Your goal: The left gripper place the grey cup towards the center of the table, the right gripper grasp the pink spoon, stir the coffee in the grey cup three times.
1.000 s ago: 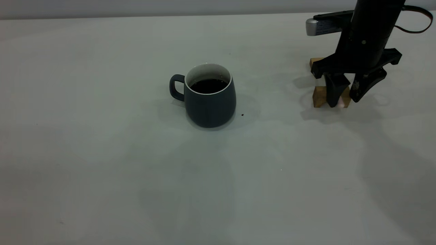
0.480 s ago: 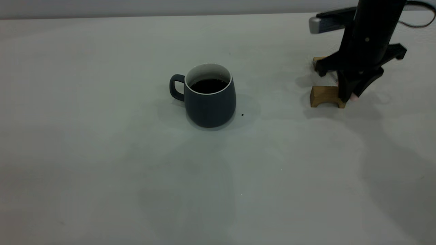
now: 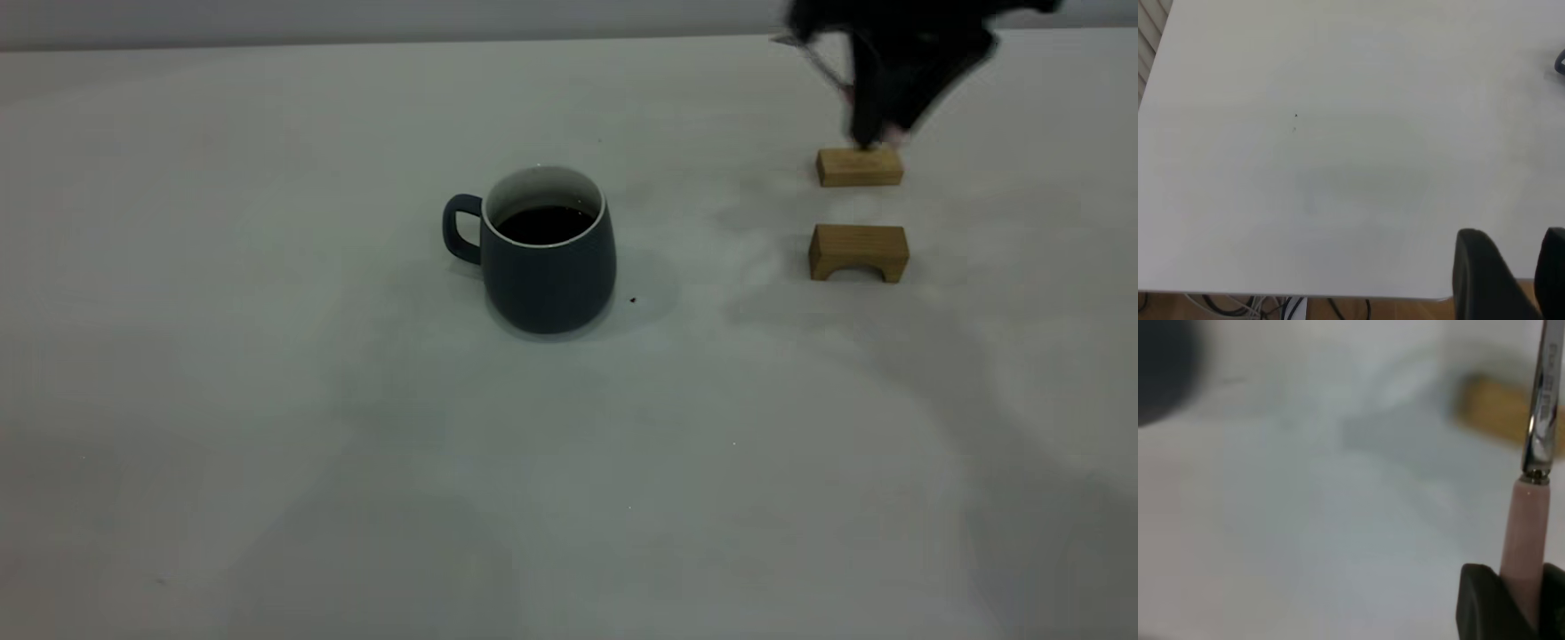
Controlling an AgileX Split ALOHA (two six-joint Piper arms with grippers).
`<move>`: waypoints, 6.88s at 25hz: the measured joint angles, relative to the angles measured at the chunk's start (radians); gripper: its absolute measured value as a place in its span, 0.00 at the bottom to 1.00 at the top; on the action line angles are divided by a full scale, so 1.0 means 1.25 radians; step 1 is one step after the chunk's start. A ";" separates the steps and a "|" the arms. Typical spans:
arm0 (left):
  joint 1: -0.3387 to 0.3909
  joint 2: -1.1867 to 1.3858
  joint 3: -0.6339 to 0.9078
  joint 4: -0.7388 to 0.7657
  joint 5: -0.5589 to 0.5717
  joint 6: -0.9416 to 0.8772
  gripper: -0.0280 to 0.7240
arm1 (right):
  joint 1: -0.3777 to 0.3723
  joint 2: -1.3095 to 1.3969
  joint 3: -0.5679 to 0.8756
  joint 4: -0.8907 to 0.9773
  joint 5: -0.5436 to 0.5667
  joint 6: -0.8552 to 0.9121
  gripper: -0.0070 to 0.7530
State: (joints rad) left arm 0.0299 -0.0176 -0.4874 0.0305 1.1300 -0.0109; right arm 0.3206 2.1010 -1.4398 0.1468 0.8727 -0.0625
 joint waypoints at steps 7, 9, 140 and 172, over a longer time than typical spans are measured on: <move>0.000 0.000 0.000 0.000 0.000 0.000 0.40 | 0.100 -0.026 0.000 0.351 0.050 -0.001 0.20; 0.000 0.000 0.000 0.000 0.000 0.000 0.40 | 0.109 -0.026 0.001 0.480 0.059 -0.001 0.20; 0.000 -0.001 0.000 0.001 0.000 0.000 0.40 | 0.001 0.309 -0.013 1.058 0.128 0.288 0.28; 0.000 -0.001 0.000 0.001 0.000 0.000 0.40 | 0.001 -0.379 -0.013 0.175 0.274 0.377 0.42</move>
State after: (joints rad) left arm 0.0299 -0.0187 -0.4874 0.0314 1.1300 -0.0109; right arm 0.3216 1.6274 -1.4566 0.3652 1.2156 0.4087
